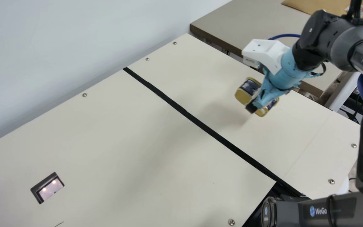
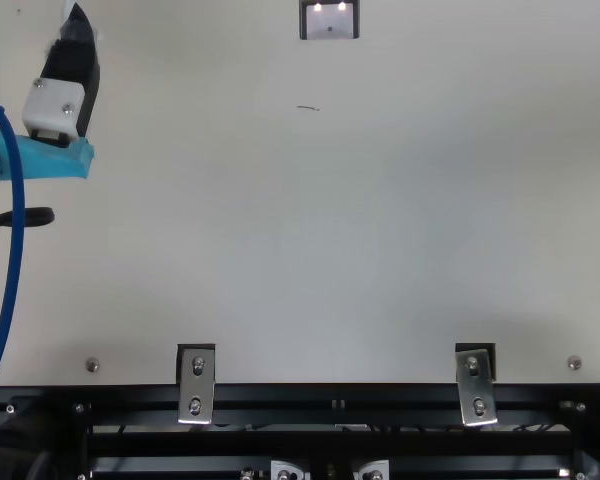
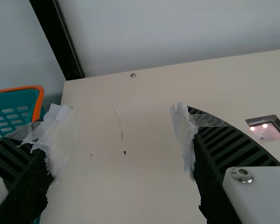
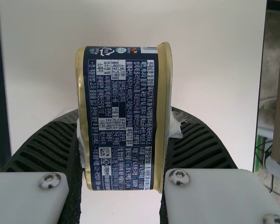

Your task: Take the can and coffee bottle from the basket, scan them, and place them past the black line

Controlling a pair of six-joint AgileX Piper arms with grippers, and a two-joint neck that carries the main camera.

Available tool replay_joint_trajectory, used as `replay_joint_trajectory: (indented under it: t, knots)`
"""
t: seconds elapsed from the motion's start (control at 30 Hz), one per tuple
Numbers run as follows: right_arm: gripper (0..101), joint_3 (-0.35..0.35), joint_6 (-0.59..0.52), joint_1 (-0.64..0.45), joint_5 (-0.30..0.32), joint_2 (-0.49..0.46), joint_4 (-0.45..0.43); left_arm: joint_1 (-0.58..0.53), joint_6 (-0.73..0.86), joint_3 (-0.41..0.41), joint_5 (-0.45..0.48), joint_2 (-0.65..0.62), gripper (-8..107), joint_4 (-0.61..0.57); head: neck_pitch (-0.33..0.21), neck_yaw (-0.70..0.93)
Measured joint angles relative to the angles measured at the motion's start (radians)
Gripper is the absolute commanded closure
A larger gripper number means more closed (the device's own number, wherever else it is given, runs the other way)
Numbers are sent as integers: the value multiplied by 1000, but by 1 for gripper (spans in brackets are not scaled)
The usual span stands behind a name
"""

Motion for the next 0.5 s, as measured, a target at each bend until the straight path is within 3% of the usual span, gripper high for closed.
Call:
replay_joint_trajectory:
  t: [0.23, 0.5]
  knots:
    - [101, 22, -65, -87, -38, 44, 1, 0, 0, 0, 0, 0, 9, 0, 0, 0]
    - [101, 48, -90, -98, -59, 52, -22, 0, 0, 0, 0, 0, 9, 0, 0, 0]
